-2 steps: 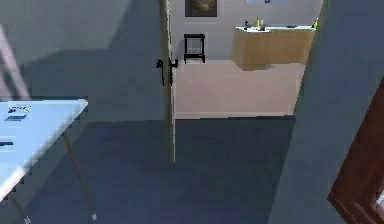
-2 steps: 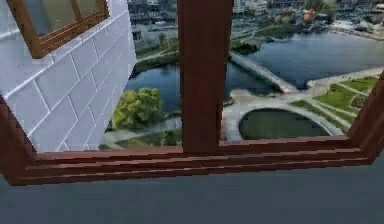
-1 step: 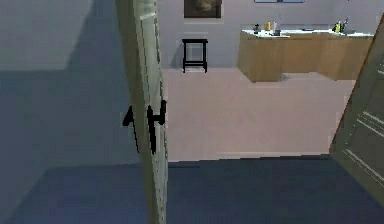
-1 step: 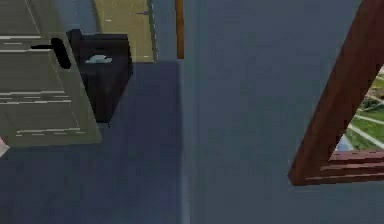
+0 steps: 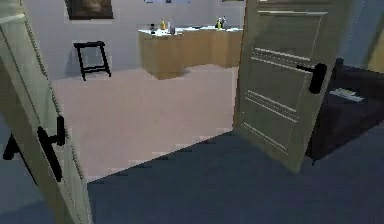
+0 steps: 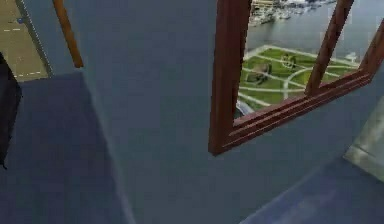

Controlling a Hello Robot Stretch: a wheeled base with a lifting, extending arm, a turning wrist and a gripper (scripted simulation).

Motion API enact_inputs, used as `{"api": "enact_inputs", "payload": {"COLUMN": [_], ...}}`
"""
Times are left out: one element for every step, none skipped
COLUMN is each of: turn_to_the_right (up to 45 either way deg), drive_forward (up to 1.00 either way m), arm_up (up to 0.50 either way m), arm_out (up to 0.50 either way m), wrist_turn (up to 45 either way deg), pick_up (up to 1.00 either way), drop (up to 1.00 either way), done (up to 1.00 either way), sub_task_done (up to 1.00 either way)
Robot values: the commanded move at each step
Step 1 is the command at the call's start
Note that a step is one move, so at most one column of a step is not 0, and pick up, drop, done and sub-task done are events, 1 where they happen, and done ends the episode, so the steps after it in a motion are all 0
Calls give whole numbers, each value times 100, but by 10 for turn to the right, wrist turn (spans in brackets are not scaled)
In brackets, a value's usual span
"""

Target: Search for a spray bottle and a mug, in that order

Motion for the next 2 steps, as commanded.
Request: {"api": "enact_inputs", "payload": {"turn_to_the_right": [0, 30], "drive_forward": [100, 0], "arm_up": [0, 0], "arm_out": [0, 0], "wrist_turn": [0, 0], "pick_up": [0, 0], "drop": [0, 0], "done": [0, 0], "sub_task_done": [0, 0]}}
